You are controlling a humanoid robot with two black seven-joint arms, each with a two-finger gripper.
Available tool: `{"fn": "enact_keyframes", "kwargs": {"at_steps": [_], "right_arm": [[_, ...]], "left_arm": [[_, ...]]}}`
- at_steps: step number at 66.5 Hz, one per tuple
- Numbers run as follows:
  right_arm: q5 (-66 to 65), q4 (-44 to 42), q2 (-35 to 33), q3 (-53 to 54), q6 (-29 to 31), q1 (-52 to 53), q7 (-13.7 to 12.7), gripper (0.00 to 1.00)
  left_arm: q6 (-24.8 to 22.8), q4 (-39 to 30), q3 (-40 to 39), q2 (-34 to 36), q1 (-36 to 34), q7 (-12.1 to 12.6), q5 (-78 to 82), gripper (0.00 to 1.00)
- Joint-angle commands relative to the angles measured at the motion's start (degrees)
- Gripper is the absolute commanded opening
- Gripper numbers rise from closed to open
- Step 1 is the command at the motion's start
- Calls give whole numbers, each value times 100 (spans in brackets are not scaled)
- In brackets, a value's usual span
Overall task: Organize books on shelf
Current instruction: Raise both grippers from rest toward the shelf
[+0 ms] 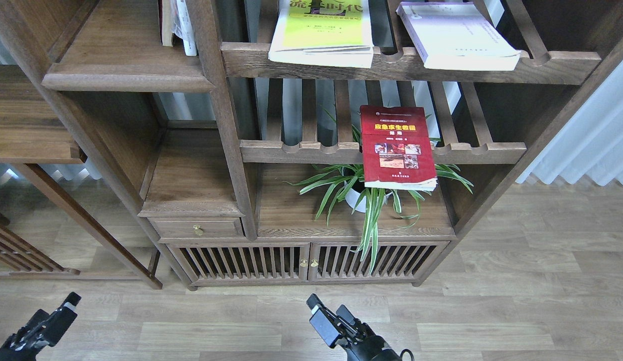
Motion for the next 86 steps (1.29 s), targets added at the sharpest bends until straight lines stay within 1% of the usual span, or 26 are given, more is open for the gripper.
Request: {"fn": "enact_keyframes", "kwargs": {"at_steps": [1, 15, 28, 40, 63, 69, 75, 76, 82, 86], "right_arm": [[-1, -98, 12, 18, -3, 73, 11, 99], [8, -230, -58, -122, 6, 143, 28, 99], [26, -485, -339, -386, 6, 556, 28, 99], [17, -538, -173, -386, -46, 688, 19, 99], [-150, -529, -164, -509, 68, 715, 72, 99], [-176, -520, -190, -491, 270, 767, 169, 99], [-194, -529, -243, -544, 525, 899, 327, 99], [-194, -529, -252, -553, 586, 969, 388, 99], [-194, -573, -278, -614, 621, 1189, 520, 99], [-194, -599, -322, -667, 630, 1268, 529, 99]], "left_arm": [[0, -12, 31, 3, -131, 0, 0, 100], [0, -3, 32, 3, -175, 0, 0, 100], [0, -3, 40, -41, -167, 0, 8, 100], [0, 15, 40, -41, -167, 0, 8, 100], [0, 59, 49, -50, -316, 0, 8, 100], [0, 59, 76, -50, -316, 0, 8, 100], [0, 59, 84, -41, -316, 0, 8, 100], [0, 59, 84, -41, -316, -5, 8, 100], [0, 59, 84, -33, -316, -5, 8, 100], [0, 59, 84, -33, -316, -5, 8, 100]]}}
